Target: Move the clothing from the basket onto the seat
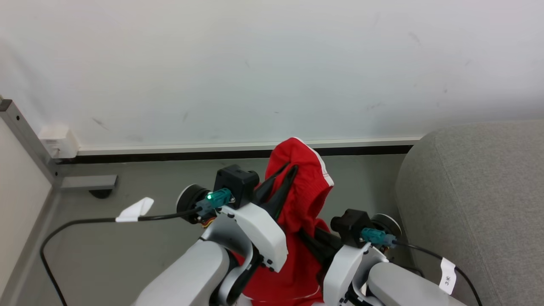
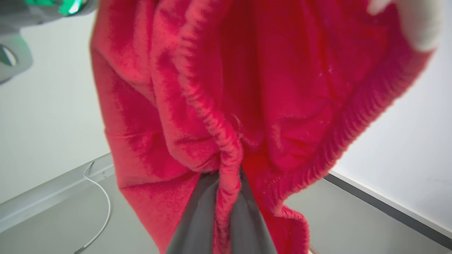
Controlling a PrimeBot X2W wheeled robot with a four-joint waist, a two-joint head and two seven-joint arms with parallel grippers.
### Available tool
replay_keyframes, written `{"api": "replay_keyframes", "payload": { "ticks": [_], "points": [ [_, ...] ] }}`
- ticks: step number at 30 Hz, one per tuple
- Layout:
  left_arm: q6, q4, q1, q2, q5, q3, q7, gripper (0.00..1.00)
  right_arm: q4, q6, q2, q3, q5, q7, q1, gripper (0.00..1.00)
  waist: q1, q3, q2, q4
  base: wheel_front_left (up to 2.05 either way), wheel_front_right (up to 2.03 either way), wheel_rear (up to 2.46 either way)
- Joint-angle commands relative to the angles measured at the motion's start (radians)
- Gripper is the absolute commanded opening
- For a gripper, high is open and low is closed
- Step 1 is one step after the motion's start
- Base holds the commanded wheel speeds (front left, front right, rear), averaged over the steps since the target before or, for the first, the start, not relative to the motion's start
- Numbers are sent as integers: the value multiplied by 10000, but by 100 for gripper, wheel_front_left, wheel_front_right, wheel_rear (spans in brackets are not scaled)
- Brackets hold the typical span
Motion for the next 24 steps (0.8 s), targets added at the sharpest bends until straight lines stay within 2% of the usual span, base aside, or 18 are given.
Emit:
{"api": "replay_keyframes", "payload": {
  "ticks": [1, 4, 6, 16, 24],
  "points": [
    [64, 64, 51, 73, -130, 67, -112, 0, -5, -25, -74, -135, 217, -84, -116, 0, 0, -2, 0, -52, 0, 0, 0],
    [151, 111, 90, 90, -111, 96, -174, 39, -327, -25, -242, -496, 434, -105, -54, 0, 0, 22, 0, -191, 0, 0, 0],
    [195, 152, 86, 100, -72, 94, -242, 100, -598, -25, -395, -875, 424, -100, 49, 0, 0, 43, 0, -306, 0, 0, 0],
    [265, 411, 167, 33, 28, 15, -482, 100, -1832, -23, -1341, -2892, 285, -99, 734, 0, 0, 92, 0, -1047, 0, 0, 0],
    [231, 444, 303, -199, -68, -205, -617, 100, -2566, -23, -2110, -4367, -46, -99, 995, 0, 0, 264, 0, -2152, 0, 0, 0]
  ]
}}
